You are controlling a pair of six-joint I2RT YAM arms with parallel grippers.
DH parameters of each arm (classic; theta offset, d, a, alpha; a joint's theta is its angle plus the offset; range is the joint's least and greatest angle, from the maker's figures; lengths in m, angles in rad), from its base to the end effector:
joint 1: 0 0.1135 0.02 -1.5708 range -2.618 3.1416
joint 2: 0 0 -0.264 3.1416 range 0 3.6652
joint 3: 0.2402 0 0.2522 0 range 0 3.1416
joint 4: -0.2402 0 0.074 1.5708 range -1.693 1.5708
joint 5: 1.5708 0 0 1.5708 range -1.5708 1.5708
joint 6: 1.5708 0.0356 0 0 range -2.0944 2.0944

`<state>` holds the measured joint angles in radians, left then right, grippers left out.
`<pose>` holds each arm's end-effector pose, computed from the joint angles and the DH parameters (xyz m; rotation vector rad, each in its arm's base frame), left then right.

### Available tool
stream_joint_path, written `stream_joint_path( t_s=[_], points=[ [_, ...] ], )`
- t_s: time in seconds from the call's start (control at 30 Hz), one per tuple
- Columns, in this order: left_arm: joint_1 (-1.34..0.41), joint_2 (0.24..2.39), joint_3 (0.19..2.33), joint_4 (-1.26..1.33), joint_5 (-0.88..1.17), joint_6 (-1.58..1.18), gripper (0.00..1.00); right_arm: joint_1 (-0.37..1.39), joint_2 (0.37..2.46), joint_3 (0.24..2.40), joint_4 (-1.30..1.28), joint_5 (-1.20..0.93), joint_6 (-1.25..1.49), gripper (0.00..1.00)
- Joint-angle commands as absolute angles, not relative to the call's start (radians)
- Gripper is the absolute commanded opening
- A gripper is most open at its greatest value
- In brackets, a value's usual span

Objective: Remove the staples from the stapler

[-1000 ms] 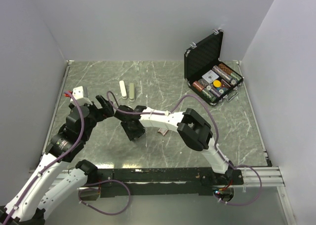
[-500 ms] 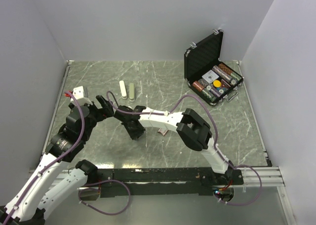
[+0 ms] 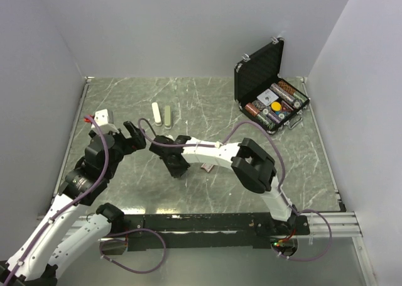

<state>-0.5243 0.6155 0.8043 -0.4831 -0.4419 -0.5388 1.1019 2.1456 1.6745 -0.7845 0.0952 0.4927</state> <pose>0.1248 -0.0546 0.3400 -0.3171 1.8216 -0.3326 0.2032 0.3936 0.1733 -0.8327 2.7205 0.2288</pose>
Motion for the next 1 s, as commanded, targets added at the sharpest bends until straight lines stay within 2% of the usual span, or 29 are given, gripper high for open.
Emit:
stream_joint_path(
  t_s=[0.0, 0.57, 0.97],
  points=[
    [-0.526, 0.630, 0.802, -0.443, -0.422, -0.532, 0.97, 1.094, 1.988, 1.599, -0.796, 0.188, 0.494, 0.18],
    [-0.514, 0.703, 0.805, -0.422, -0.376, -0.518, 0.97, 0.796, 1.599, 1.155, -0.726, 0.268, 0.480, 0.17],
    [-0.511, 0.782, 0.807, -0.407, -0.361, -0.506, 0.96, 0.641, 1.500, 0.991, -0.689, 0.275, 0.453, 0.17]
  ],
)
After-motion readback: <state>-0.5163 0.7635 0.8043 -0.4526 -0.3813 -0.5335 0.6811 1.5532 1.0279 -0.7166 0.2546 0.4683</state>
